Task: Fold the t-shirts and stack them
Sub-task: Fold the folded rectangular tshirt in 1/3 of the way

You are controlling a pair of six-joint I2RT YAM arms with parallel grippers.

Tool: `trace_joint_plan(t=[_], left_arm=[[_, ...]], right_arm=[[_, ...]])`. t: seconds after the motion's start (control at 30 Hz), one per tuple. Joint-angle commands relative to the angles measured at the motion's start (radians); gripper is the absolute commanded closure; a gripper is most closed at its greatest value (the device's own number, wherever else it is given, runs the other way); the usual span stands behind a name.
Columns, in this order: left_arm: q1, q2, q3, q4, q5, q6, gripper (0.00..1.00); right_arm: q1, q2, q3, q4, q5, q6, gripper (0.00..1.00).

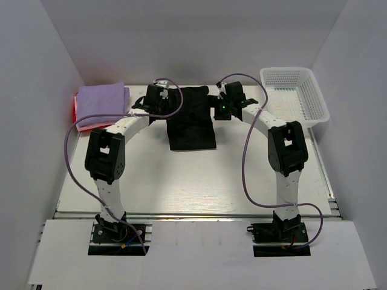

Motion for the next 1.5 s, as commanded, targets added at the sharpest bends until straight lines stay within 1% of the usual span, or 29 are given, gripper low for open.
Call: trace_joint_plan(t=[0.0,0.03,0.07,0.1,0.13,0.17,0.23,0.27,0.3,0.33,0.4,0.43,0.5,0.57,0.67,0.7,0.73,0.83,1.0,1.1,1.13,1.17,1.23,1.33,1.4,1.43,1.47], left_arm=[[-0.014,-0.161,-0.119,0.031,0.052,-0.033,0.00],[-0.014,-0.193,-0.154,0.031,0.043,-0.042,0.00],[-0.014,-0.227,-0.237,0.049,0.029,-0.052,0.00],[-0.014,-0.264,-0.280,0.050,0.029,-0.062,0.00],[-0.014,-0.338,-0.321,0.063,0.029,-0.072,0.00],[-0.014,-0.375,-0.401,0.073,0.029,-0.083,0.00],[-0.014,-0.445,-0.472,0.082,0.002,-0.094,0.00],[-0.014,-0.506,-0.530,0.082,-0.008,-0.094,0.00],[-0.014,-0.532,-0.553,0.070,-0.029,-0.112,0.00],[-0.014,-0.558,-0.576,0.044,-0.029,-0.126,0.00],[-0.014,-0.630,-0.641,0.033,-0.029,-0.147,0.00],[-0.014,-0.653,-0.661,0.033,-0.018,-0.148,0.00],[-0.014,-0.698,-0.711,0.024,0.001,-0.157,0.00],[-0.014,-0.753,-0.747,0.014,0.011,-0.157,0.00],[-0.014,-0.804,-0.777,0.004,0.011,-0.166,0.00],[-0.014,-0.813,-0.778,0.004,0.011,-0.166,0.00],[-0.014,-0.813,-0.790,0.004,0.011,-0.166,0.00],[-0.014,-0.822,-0.800,0.004,0.011,-0.166,0.00],[-0.014,-0.784,-0.801,0.013,0.020,-0.155,0.00],[-0.023,-0.746,-0.775,0.024,0.029,-0.145,0.00],[-0.023,-0.735,-0.774,0.034,0.041,-0.145,0.00],[-0.023,-0.714,-0.765,0.050,0.041,-0.145,0.00],[-0.023,-0.692,-0.756,0.080,0.075,-0.134,0.00],[-0.023,-0.641,-0.742,0.137,0.129,-0.125,0.00],[-0.033,-0.615,-0.733,0.175,0.172,-0.114,0.00],[-0.033,-0.586,-0.733,0.185,0.172,-0.114,0.00],[-0.033,-0.572,-0.721,0.185,0.172,-0.114,0.00]], right_arm=[[0.034,-0.045,-0.035,0.039,-0.115,-0.056,0.10],[0.046,-0.042,-0.038,0.036,-0.119,-0.068,0.10],[0.064,-0.031,-0.041,0.037,-0.130,-0.080,0.10],[0.074,-0.025,-0.038,0.037,-0.127,-0.084,0.10],[0.087,-0.008,-0.035,0.039,-0.126,-0.096,0.10],[0.098,0.005,-0.018,0.049,-0.124,-0.097,0.10],[0.107,0.057,0.018,0.051,-0.126,-0.090,0.10],[0.112,0.074,0.034,0.053,-0.121,-0.087,0.10],[0.117,0.088,0.082,0.057,-0.116,-0.075,0.10],[0.115,0.134,0.097,0.065,-0.115,-0.068,0.10],[0.114,0.163,0.162,0.079,-0.110,-0.038,0.10],[0.110,0.206,0.176,0.082,-0.104,-0.036,0.10],[0.113,0.234,0.222,0.103,-0.093,-0.022,0.10],[0.113,0.249,0.233,0.135,-0.051,-0.005,0.10],[0.107,0.257,0.223,0.275,0.034,0.031,0.10],[0.106,0.253,0.219,0.295,0.052,0.033,0.10],[0.103,0.254,0.207,0.354,0.109,0.044,0.10],[0.104,0.256,0.210,0.404,0.192,0.068,0.10],[0.094,0.305,0.241,0.427,0.282,0.133,0.10],[0.080,0.358,0.322,0.377,0.267,0.145,0.10],[0.072,0.366,0.381,0.367,0.255,0.140,0.10],[0.074,0.375,0.402,0.326,0.224,0.124,0.10],[0.061,0.355,0.426,0.323,0.185,0.075,0.10],[0.061,0.285,0.413,0.284,0.160,-0.008,0.10],[0.060,0.250,0.385,0.237,0.180,-0.071,0.10],[0.061,0.187,0.359,0.191,0.218,-0.091,0.10],[0.061,0.165,0.320,0.191,0.218,-0.091,0.10]])
